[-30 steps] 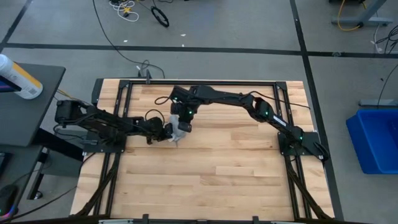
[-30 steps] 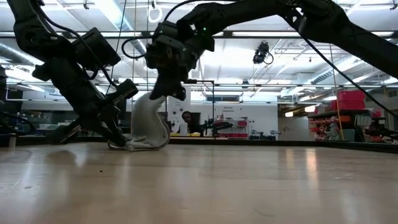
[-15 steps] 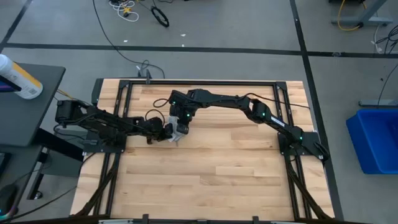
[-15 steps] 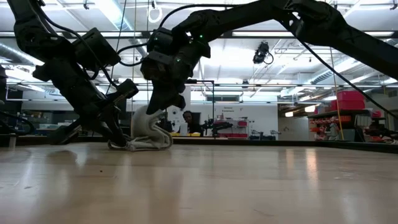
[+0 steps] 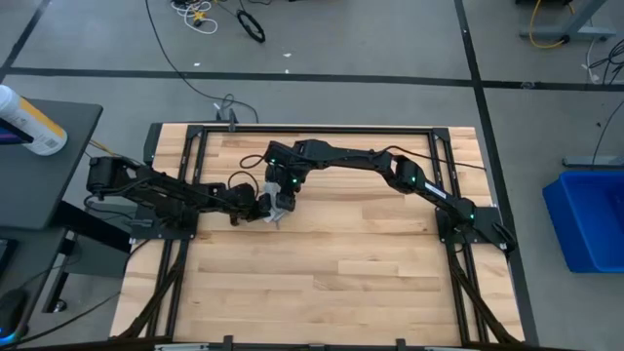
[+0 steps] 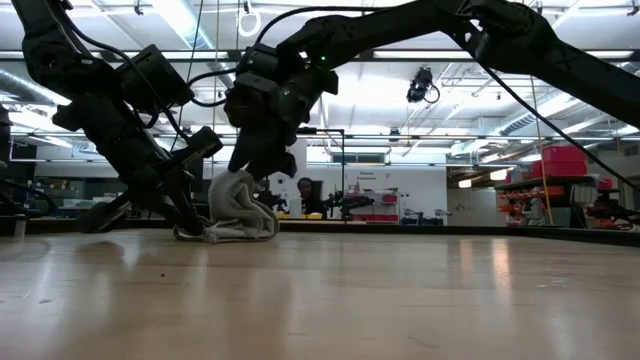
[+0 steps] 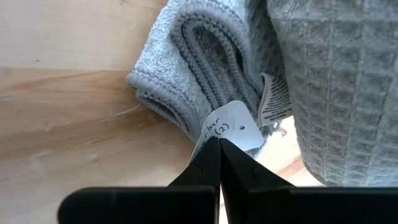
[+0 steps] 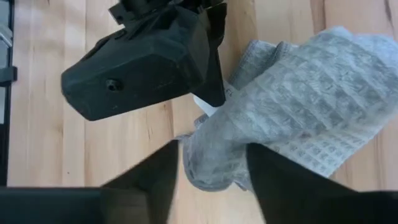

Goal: Fold microfiber towels
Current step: Fold the gray microfiber towel

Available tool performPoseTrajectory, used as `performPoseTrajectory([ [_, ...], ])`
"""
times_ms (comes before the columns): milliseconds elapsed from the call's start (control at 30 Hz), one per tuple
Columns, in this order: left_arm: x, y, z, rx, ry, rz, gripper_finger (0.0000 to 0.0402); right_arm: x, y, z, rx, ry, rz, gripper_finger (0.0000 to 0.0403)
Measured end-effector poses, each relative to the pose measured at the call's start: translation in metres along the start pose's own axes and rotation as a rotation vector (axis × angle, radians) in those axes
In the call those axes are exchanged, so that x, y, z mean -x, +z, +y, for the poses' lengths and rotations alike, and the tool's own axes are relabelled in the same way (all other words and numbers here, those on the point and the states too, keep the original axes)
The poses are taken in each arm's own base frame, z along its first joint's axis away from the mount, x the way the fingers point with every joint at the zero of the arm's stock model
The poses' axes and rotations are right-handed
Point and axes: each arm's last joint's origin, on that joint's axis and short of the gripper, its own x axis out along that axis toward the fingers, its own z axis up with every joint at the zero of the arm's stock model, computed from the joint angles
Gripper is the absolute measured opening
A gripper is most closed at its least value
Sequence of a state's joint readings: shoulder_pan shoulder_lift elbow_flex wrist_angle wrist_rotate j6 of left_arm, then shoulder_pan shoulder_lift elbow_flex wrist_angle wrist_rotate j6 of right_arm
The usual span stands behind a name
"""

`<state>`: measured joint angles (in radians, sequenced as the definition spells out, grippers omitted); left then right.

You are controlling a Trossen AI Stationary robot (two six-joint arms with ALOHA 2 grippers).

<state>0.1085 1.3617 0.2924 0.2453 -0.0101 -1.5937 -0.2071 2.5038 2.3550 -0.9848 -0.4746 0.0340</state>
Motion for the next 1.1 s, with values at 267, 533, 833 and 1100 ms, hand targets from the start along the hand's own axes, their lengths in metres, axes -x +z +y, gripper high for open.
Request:
performPoseTrajectory([
  [267, 0.000, 0.000, 0.000, -0.007, -0.001, 0.000, 0.0000, -0.001, 0.001, 0.002, 0.013, -0.005, -0.008, 0.0255],
  [533, 0.013, -0.003, -0.014, -0.013, -0.140, -0.037, 0.0000, -0.005, 0.007, 0.015, 0.108, 0.116, -0.061, 0.0217],
  [833, 0.053, -0.013, -0.015, -0.027, -0.178, -0.044, 0.0000, -0.003, 0.015, 0.017, 0.093, 0.201, -0.127, 0.0191],
  [1100, 0.087, -0.021, 0.001, -0.034, -0.144, -0.067, 0.0000, 0.035, 0.016, -0.018, -0.170, -0.163, -0.181, 0.0088],
])
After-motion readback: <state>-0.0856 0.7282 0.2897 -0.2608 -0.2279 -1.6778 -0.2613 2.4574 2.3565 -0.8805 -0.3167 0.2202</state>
